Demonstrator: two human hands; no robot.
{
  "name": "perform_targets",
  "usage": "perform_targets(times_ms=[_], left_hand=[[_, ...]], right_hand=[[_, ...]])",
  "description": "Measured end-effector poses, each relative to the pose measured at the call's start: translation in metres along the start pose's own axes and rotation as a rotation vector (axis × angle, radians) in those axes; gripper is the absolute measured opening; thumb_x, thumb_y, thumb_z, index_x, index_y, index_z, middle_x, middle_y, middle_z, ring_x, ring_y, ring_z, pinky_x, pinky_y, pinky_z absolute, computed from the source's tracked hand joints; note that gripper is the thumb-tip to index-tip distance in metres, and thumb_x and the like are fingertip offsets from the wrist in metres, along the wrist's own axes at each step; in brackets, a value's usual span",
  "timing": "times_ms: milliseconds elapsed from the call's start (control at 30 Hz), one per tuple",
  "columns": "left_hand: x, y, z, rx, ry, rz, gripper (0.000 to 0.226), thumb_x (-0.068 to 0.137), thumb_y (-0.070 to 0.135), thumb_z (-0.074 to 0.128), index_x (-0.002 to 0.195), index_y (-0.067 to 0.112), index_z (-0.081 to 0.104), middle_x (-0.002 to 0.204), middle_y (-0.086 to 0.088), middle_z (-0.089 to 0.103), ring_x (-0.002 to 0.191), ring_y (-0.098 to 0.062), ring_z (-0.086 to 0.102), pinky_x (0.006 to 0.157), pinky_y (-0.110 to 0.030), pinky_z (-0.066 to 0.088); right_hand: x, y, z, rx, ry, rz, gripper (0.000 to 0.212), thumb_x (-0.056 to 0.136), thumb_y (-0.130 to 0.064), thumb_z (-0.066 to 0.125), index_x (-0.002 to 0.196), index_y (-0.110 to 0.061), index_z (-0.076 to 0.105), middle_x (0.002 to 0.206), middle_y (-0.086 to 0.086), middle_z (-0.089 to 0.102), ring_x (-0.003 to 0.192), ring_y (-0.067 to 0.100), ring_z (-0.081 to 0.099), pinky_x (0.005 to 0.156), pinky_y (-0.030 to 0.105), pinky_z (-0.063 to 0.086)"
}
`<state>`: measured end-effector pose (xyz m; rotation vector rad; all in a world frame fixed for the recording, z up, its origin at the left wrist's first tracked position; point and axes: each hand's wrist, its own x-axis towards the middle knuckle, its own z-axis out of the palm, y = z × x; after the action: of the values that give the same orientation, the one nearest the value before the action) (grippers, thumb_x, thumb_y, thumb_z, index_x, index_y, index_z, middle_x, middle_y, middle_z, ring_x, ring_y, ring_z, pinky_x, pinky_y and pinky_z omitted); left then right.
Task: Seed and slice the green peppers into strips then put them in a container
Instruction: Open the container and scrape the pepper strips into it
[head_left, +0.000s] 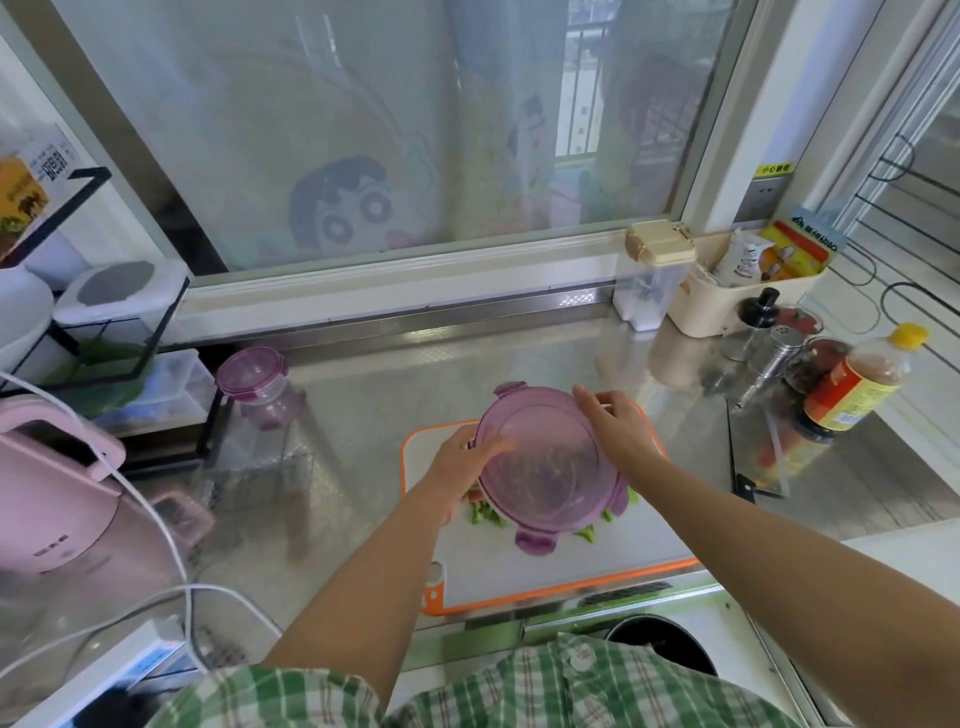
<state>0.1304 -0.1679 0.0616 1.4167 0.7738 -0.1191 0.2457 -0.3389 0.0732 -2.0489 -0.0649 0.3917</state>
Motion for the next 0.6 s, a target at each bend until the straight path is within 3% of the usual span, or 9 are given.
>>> perform_targets(times_ms=[67, 133, 233, 333, 433, 500, 600], left_hand=[[0.0, 0.0, -0.002, 0.078, -0.046, 0.009, 0.057, 0.053, 0.048, 0.08, 0.107, 0.031, 0.068, 0.105, 0.0, 0.072, 0.092, -0.018, 0.066, 0.077, -0.033, 0.049], [0.001, 0.001, -0.003, 0.103, -0.073, 0.01, 0.055, 0.049, 0.049, 0.078, 0.101, 0.032, 0.071, 0.096, 0.003, 0.074, 0.086, -0.017, 0.066, 0.077, -0.032, 0.047], [0.003, -0.001, -0.002, 0.106, -0.083, 0.01, 0.038, 0.062, 0.044, 0.078, 0.096, 0.03, 0.073, 0.088, 0.004, 0.074, 0.078, -0.016, 0.066, 0.075, -0.031, 0.046], [0.005, -0.003, -0.002, 0.111, -0.078, 0.025, 0.022, 0.074, 0.037, 0.078, 0.094, 0.029, 0.073, 0.084, 0.005, 0.074, 0.076, -0.016, 0.067, 0.075, -0.031, 0.047], [0.003, 0.001, -0.001, 0.104, -0.063, 0.058, 0.015, 0.08, 0.03, 0.076, 0.094, 0.026, 0.072, 0.083, 0.005, 0.073, 0.075, -0.013, 0.066, 0.073, -0.028, 0.048], [0.003, 0.002, 0.001, 0.116, -0.044, 0.094, 0.018, 0.08, 0.031, 0.077, 0.095, 0.024, 0.072, 0.087, 0.003, 0.073, 0.077, -0.013, 0.066, 0.072, -0.027, 0.049], [0.009, -0.002, 0.005, 0.261, 0.048, 0.204, 0.052, 0.061, 0.06, 0.078, 0.092, 0.018, 0.073, 0.087, -0.001, 0.073, 0.083, -0.019, 0.066, 0.075, -0.031, 0.048]], right_hand=[[0.0, -0.005, 0.0, -0.065, -0.038, -0.06, 0.045, 0.087, -0.057, 0.058, 0.089, -0.012, 0.059, 0.084, 0.003, 0.063, 0.078, 0.019, 0.057, 0.071, 0.032, 0.042], [-0.003, -0.006, 0.0, -0.109, -0.051, -0.081, 0.046, 0.084, -0.055, 0.062, 0.076, -0.011, 0.055, 0.07, 0.001, 0.054, 0.066, 0.017, 0.048, 0.062, 0.031, 0.037], [-0.004, -0.004, 0.0, -0.052, -0.047, -0.088, 0.046, 0.081, -0.052, 0.068, 0.07, -0.012, 0.047, 0.068, 0.003, 0.051, 0.061, 0.017, 0.044, 0.057, 0.029, 0.033], [-0.003, -0.003, 0.0, -0.043, -0.015, -0.081, 0.049, 0.077, -0.056, 0.071, 0.067, -0.015, 0.045, 0.076, 0.005, 0.063, 0.061, 0.016, 0.048, 0.058, 0.03, 0.035], [0.001, -0.002, -0.003, -0.016, -0.027, -0.028, 0.053, 0.071, -0.065, 0.07, 0.073, -0.014, 0.055, 0.08, 0.001, 0.063, 0.072, 0.016, 0.056, 0.066, 0.031, 0.042], [0.003, 0.002, -0.008, 0.134, -0.203, 0.05, 0.064, 0.064, -0.069, 0.072, 0.086, -0.01, 0.065, 0.086, 0.006, 0.068, 0.078, 0.021, 0.063, 0.073, 0.036, 0.053], [-0.001, 0.012, -0.018, 0.284, -0.385, 0.212, 0.062, 0.067, -0.051, 0.079, 0.108, -0.006, 0.066, 0.104, 0.016, 0.071, 0.09, 0.03, 0.069, 0.085, 0.046, 0.056]])
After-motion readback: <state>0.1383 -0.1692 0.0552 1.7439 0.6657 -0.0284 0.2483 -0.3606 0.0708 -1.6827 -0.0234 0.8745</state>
